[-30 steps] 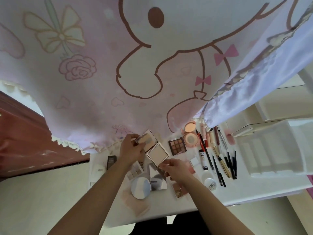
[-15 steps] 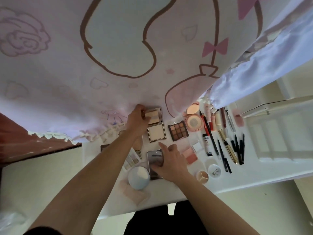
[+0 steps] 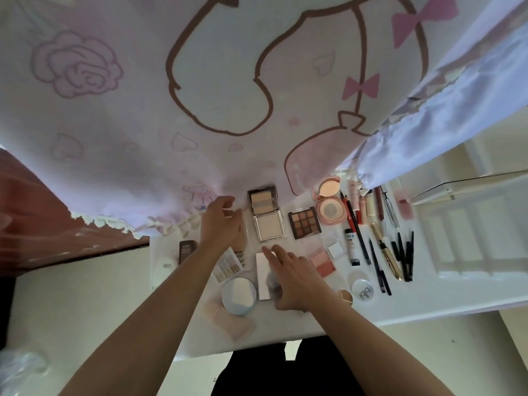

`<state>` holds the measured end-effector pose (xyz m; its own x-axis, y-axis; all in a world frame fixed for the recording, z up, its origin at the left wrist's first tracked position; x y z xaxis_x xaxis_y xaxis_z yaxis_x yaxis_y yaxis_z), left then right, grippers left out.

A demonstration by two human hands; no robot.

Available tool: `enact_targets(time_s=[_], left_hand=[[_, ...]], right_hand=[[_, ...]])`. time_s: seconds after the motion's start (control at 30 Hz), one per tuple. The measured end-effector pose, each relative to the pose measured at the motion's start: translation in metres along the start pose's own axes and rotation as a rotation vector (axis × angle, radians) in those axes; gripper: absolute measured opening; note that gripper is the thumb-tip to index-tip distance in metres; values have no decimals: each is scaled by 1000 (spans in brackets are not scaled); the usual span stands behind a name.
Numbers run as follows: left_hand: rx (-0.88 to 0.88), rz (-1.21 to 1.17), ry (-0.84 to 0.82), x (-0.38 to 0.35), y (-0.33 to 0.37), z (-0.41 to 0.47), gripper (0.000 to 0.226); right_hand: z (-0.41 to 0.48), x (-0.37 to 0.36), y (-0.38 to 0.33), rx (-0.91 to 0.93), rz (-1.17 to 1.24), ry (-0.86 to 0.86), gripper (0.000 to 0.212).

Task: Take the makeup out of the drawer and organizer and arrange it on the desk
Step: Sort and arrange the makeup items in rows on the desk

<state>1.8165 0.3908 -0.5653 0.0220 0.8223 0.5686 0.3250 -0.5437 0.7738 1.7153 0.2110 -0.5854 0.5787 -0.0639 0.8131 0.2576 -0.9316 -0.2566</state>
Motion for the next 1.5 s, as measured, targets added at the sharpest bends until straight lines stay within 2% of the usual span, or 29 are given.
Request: enact_targets(time_s=[0.07,0.13,0.2,0.3,0.43,0.6,0.77,0.9,1.03,1.2,1.33,1.43,1.5], left_hand=[[50,10,54,18,-5,-20,28],[70,-59,40,32,-4,-44,15],[143,-208,-79,39,-2,-68,12],[246,-387,-353,42,2,-95,30],[253,-623,-583,48,16,-113,51],[229,-813,-689,53,38,-120,47],[229,-970,-750,57,51,-129,63],[266,-1118,-814,52,51,-137,65],[251,-1148,-799,51,52,-141,69],[277,-1244,-702,50,51,-142,77],[211,-1223,-572,54,52,-136,69],[208,-1214,-453,59,50,-132,64],[202,-1215,-427,61,47,-133,42]], right_hand=[[-6,8,1,-49,116,9,123],[-17,21,1,-109,311,37,124],[-31,37,-1,-135,466,77,124],[-51,60,-9,-103,579,114,124],[-73,87,-18,-45,603,164,123],[-85,104,-26,18,645,226,121],[-90,112,-30,82,699,247,118],[-95,116,-31,115,695,245,117],[-100,115,-30,125,692,231,112],[-105,115,-31,107,697,188,92],[-105,110,-34,105,732,316,65],[-106,104,-37,55,864,475,31],[-105,100,-38,-19,952,580,19]])
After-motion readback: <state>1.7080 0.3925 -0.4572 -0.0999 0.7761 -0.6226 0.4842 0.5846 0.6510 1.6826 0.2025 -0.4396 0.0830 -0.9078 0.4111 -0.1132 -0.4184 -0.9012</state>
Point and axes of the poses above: each hand's wrist, its own z-axis towards the middle knuckle, its own x-axis out of the back of the hand, y = z × x, the point moved 3 cm from there along z, towards the middle knuckle, and after that the axes turned 7 degrees about -x, right-handed, at the moved point
